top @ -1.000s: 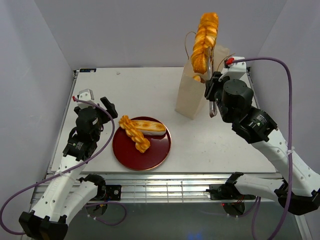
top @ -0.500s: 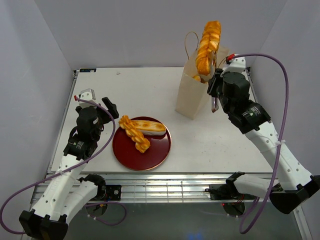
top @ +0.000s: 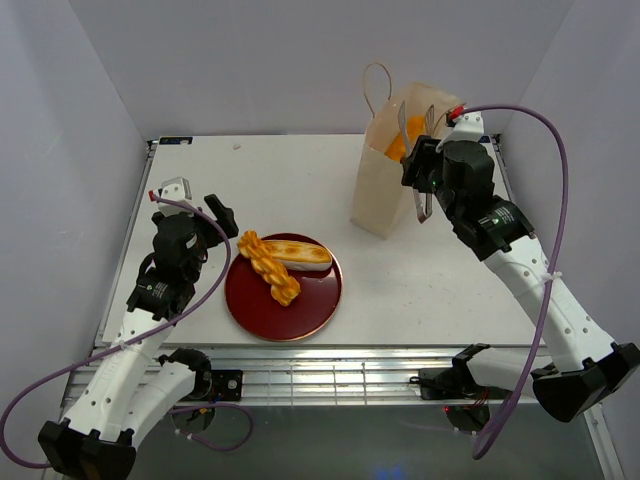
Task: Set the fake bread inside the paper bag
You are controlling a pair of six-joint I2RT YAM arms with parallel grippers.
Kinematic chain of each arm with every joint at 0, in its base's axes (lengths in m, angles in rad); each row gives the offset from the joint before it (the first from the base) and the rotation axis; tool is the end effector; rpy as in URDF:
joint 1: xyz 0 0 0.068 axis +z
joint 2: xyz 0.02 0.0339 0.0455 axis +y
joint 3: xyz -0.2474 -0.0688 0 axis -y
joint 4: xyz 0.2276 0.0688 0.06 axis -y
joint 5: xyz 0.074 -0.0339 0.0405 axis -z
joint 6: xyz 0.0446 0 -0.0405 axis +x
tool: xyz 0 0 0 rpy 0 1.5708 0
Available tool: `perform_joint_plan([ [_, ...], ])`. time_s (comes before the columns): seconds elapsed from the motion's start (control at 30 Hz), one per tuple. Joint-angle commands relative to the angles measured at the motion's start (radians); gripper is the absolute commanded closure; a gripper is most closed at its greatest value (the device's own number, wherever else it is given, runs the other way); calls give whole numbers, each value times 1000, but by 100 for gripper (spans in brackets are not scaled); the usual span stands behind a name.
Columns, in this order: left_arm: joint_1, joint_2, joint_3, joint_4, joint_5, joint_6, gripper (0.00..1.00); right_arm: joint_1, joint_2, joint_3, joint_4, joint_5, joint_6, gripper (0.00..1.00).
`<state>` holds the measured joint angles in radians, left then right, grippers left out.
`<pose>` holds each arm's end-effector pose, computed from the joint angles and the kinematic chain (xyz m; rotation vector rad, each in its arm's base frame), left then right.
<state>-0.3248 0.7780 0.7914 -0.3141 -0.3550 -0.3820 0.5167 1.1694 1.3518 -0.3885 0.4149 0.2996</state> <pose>0.1766 -0.0431 0.3159 -0.2956 1.8315 -0.1595 0.2251 0.1072 0.4180 0.1073 1.7613 0.2249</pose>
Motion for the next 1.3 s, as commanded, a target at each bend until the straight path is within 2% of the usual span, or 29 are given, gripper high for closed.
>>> perform_joint_plan([
  [0.0,-5,1,3,-2,20,3,2,-9,-20,18,74,-19,1,40],
  [0.17,-5,10,5,-3,30,5,2,-17,-47,29,71,-27,-10,42],
  [0.43,-5,21,5,-3,36,6,2,-17,-66,76,45,-237,-103,44],
  [0.57,-5,27,5,-3,34,6,2,-15,-91,56,65,-365,-152,46],
  [0.6,-6,29,3,-3,34,8,2,-15,-96,49,74,-464,-186,46],
  [0.7,-5,36,5,-3,25,14,2,-14,-103,33,83,-615,-217,46],
  [0.8,-5,37,5,-5,8,15,2,-6,-102,15,74,-689,-228,46],
  [1.07,-5,23,6,-10,-41,17,2,45,-125,-91,83,-800,-247,46],
  [1.27,-5,18,5,-11,-53,15,2,129,-105,-169,43,-800,-277,45],
])
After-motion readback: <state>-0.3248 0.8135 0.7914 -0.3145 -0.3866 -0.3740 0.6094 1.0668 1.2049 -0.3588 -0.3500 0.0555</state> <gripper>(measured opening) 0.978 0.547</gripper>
